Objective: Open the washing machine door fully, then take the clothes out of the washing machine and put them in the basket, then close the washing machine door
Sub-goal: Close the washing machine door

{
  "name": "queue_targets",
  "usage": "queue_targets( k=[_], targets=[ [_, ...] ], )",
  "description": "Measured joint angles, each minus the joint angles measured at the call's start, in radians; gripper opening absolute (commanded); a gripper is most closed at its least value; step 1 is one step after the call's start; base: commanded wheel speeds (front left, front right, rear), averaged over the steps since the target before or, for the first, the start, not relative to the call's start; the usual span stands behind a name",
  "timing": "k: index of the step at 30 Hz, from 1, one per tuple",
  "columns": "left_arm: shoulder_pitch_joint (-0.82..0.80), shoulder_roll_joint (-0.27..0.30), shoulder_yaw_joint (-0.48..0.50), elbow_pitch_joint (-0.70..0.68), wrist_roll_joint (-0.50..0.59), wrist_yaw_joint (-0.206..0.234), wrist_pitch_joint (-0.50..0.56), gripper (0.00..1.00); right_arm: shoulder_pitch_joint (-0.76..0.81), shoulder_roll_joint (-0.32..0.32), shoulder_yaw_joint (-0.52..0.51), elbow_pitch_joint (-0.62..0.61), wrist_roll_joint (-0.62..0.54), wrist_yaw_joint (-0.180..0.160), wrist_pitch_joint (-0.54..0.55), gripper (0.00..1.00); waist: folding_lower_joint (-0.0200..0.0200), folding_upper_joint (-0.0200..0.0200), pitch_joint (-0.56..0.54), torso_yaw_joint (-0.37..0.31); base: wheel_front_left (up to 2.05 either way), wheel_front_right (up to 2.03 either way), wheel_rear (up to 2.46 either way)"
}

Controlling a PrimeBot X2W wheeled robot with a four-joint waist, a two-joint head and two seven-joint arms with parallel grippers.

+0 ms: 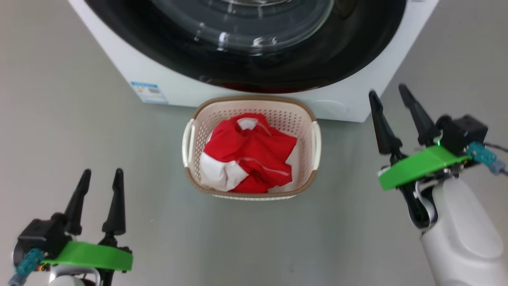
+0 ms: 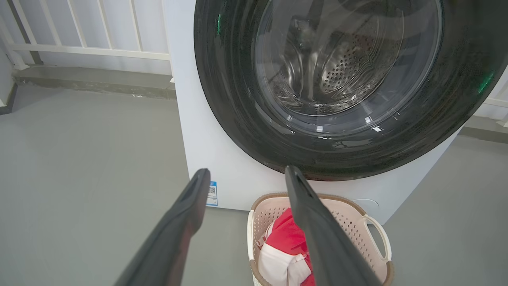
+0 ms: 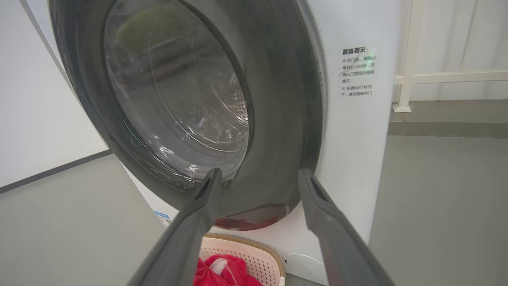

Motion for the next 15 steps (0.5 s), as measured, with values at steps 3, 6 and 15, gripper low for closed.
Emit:
queue_targets(
  k=[3,6,15],
  targets=[
    [0.018,0.009,0.016,0.010,-0.003,0.000,0.000,1.00,0.050,-0.001,-0.009,-0.008,0.006,0.000,0.000,1.00,-0.0001,0.0000,-0.023,-0.024,0.00,0.00,0.00],
    [0.036,0.022,0.024,0.020,-0.010,0.000,0.000,1.00,0.111,-0.003,-0.026,-0.021,0.006,0.000,0.000,1.00,-0.0001,0.0000,-0.052,-0.059,0.00,0.00,0.00],
    [0.049,0.038,0.041,0.037,-0.010,0.000,0.000,1.00,0.225,-0.014,-0.051,-0.039,0.007,0.000,0.000,1.00,0.0000,0.0000,-0.102,-0.123,0.00,0.00,0.00]
  ],
)
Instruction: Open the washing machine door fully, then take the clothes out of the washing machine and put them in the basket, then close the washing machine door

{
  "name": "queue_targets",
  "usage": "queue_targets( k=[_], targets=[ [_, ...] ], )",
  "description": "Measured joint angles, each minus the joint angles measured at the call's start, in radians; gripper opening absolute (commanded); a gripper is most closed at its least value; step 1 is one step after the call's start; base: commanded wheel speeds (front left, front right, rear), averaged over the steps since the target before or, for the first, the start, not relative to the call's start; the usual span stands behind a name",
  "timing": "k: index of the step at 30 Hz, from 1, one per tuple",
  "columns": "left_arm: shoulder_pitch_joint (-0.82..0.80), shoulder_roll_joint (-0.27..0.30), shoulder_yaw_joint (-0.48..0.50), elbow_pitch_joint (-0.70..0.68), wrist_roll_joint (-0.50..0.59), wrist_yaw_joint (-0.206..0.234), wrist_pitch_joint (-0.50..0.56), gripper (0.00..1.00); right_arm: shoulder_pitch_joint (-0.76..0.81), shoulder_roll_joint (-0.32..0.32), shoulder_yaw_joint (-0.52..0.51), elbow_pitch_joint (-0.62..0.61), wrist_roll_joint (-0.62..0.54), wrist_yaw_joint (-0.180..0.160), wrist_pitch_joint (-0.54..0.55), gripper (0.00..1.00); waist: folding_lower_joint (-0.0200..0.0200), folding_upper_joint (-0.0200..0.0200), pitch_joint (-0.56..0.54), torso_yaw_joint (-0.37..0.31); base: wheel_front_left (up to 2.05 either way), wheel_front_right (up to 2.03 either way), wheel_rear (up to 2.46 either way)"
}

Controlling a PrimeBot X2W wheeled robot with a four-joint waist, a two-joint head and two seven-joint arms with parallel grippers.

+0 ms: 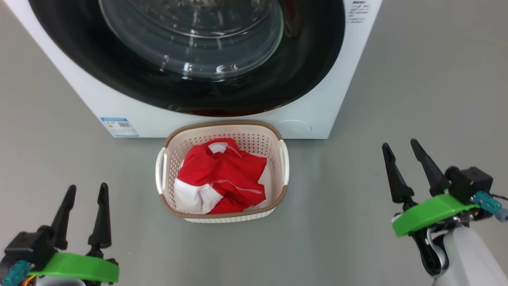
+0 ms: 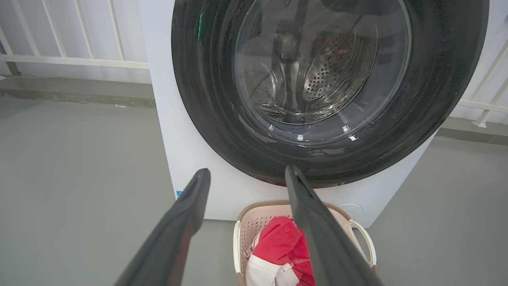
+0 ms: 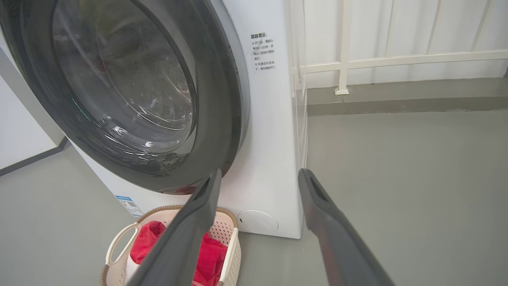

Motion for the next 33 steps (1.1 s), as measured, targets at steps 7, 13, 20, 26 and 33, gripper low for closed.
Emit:
queue_targets(
  k=[7,13,20,26,33],
  targets=[
    [0.038,0.003,0.012,0.001,0.000,0.000,0.000,1.00,0.070,-0.003,-0.013,-0.010,0.000,0.000,0.000,1.00,0.0000,0.0000,-0.032,-0.032,0.00,0.00,0.00],
    [0.074,0.004,0.021,-0.004,0.000,0.000,0.000,1.00,0.107,-0.003,-0.018,-0.021,0.002,0.000,0.000,1.00,0.0000,0.0000,-0.053,-0.057,0.00,0.00,0.00],
    [0.101,0.004,0.034,-0.012,0.000,0.000,0.000,1.00,0.141,-0.003,-0.035,-0.038,0.007,0.000,0.000,1.00,0.0000,0.0000,-0.069,-0.071,0.00,0.00,0.00],
    [0.101,0.003,0.036,-0.022,0.000,0.000,0.000,1.00,0.142,-0.003,-0.040,-0.041,0.007,0.000,0.000,1.00,0.0000,0.0000,-0.069,-0.072,0.00,0.00,0.00],
    [0.101,0.002,0.036,-0.026,0.000,0.000,0.000,1.00,0.142,-0.002,-0.040,-0.044,0.007,0.000,0.000,1.00,0.0000,0.0000,-0.065,-0.071,0.00,0.00,0.00]
  ],
)
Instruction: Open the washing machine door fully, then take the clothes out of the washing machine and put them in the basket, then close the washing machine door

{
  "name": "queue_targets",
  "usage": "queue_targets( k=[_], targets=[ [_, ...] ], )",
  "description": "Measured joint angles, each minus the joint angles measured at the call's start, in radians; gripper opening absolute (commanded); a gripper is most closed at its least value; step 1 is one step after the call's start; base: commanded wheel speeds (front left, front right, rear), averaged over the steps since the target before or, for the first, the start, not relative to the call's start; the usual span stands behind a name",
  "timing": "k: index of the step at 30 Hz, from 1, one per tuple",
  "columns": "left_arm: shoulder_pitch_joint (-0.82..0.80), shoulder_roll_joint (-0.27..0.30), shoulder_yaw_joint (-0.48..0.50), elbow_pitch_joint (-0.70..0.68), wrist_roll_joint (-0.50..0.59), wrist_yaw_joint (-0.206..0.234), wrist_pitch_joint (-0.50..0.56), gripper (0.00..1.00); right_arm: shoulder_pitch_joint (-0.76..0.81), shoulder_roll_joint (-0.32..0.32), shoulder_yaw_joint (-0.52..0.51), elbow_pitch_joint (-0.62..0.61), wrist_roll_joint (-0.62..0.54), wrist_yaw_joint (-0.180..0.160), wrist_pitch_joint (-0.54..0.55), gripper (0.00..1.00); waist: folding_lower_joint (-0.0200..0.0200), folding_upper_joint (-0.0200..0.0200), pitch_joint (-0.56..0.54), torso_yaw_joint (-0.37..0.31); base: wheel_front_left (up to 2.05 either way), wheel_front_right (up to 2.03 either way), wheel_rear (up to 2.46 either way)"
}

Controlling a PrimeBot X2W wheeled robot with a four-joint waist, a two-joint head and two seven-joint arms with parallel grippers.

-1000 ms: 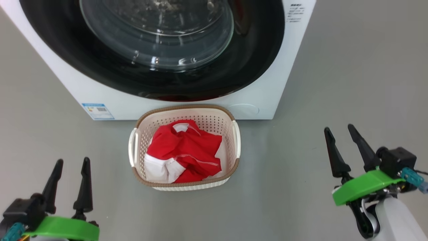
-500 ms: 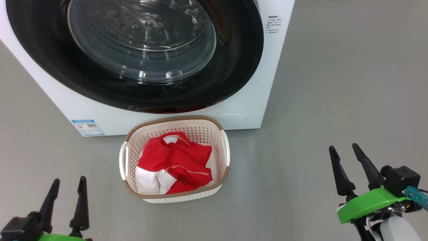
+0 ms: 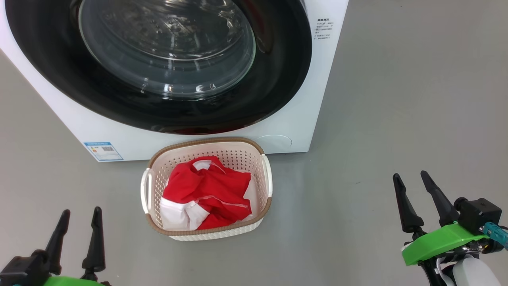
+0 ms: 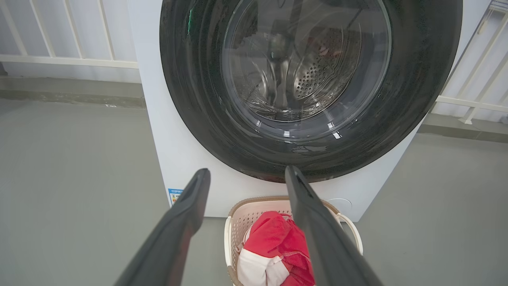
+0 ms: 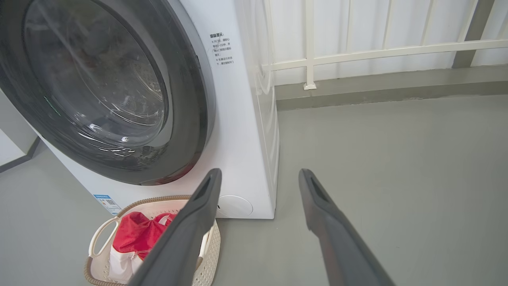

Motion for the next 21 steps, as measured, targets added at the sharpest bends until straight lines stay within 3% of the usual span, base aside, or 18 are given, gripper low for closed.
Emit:
queue_targets(
  k=[10,11,21],
  targets=[
    [0.000,-0.001,-0.006,0.000,-0.009,0.000,0.000,1.00,0.000,0.000,0.007,-0.001,0.000,0.000,0.000,1.00,-0.0001,0.0000,-0.002,0.002,0.00,0.00,0.00],
    [0.000,-0.003,-0.008,0.004,-0.010,0.000,0.000,0.00,0.000,0.001,0.008,0.003,0.000,0.000,0.000,0.00,-0.0001,0.0000,-0.002,0.002,0.00,0.00,0.00],
    [0.022,-0.076,-0.034,0.087,-0.030,0.000,0.014,0.00,0.049,0.047,0.017,0.093,0.016,0.000,0.010,0.00,0.0000,0.0000,-0.005,0.002,0.00,0.00,0.00]
  ],
)
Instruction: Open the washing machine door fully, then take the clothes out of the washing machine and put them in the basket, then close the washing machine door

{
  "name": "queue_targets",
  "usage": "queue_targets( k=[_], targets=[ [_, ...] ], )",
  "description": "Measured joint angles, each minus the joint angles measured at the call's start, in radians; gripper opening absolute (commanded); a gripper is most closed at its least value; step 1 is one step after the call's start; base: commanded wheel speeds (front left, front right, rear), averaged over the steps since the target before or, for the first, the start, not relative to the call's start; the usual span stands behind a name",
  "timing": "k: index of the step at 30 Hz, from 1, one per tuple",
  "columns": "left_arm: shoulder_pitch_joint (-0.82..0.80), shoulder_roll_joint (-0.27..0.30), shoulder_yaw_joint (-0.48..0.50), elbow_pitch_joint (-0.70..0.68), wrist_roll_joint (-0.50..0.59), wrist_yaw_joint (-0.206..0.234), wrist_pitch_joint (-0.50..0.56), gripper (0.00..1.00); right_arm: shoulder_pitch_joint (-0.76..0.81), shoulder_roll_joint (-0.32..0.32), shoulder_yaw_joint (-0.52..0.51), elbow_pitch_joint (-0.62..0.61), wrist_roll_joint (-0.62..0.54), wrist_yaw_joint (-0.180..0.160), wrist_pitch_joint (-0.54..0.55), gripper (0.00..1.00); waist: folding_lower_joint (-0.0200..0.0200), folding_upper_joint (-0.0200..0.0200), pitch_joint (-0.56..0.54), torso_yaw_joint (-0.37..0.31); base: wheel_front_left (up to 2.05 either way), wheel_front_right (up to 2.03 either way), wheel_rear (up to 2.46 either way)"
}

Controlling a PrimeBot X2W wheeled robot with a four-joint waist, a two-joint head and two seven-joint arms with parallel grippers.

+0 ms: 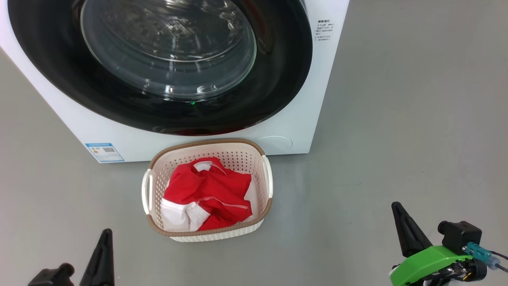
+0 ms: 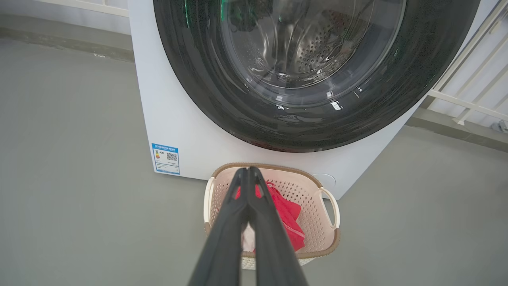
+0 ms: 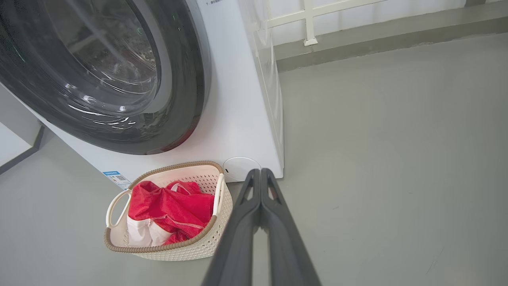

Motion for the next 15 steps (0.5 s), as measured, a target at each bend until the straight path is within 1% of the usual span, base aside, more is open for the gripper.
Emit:
queue_targets(
  k=[4,15],
  targets=[
    [0.000,0.000,0.002,0.000,-0.041,0.000,0.008,0.00,0.002,0.000,-0.002,-0.003,0.040,0.000,0.009,0.00,0.0005,0.0000,-0.008,0.001,0.00,0.00,0.00],
    [0.000,0.000,0.007,0.000,-0.154,0.000,0.036,0.00,0.002,0.006,-0.017,-0.011,0.156,0.000,0.040,0.00,0.0002,0.0000,-0.017,0.003,0.00,0.00,0.00]
  ],
)
